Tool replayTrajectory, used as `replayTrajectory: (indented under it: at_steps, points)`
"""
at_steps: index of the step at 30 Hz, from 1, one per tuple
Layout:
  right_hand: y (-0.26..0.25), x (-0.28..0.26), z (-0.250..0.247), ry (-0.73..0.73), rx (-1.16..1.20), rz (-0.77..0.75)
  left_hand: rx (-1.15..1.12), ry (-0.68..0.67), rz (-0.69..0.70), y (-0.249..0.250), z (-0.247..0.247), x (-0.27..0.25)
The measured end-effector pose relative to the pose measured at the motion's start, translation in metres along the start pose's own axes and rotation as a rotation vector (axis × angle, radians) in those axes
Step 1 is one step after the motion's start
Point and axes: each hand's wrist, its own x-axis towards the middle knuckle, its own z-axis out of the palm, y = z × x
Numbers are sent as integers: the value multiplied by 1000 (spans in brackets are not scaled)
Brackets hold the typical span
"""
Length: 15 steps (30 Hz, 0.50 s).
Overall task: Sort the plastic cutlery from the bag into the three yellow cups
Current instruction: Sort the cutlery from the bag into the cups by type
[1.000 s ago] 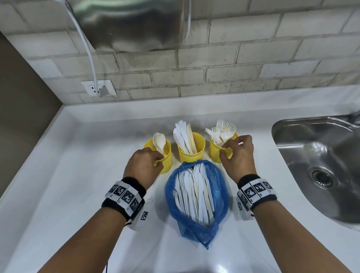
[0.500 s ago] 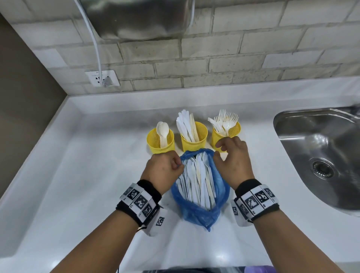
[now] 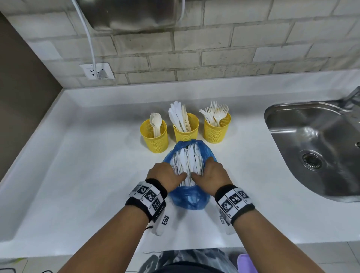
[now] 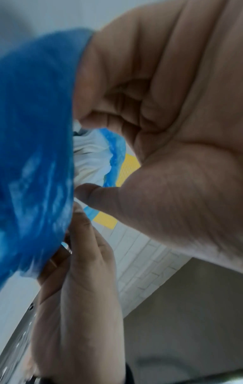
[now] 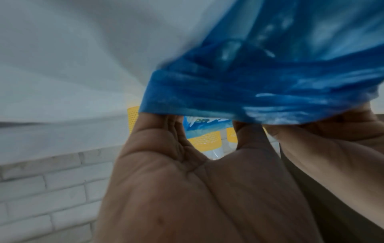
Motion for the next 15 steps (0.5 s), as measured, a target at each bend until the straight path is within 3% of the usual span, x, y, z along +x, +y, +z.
replayTrajectory:
  at_steps: [4, 8, 11, 14, 15]
  points:
    - [2, 8, -3, -79, 63, 37, -138, -98, -84, 4, 0, 2]
    - [10, 16, -7, -155, 166, 45, -445, -113, -185, 5, 1, 4]
    - [13, 16, -13, -167, 272, 28, -635, -207, -265, 4, 10, 6]
    - [13, 10, -15, -164, 395, 33, -819, -217, -246, 3, 32, 16]
    - [14, 8, -15, -169, 421, 34, -772, -191, -226, 11, 30, 12]
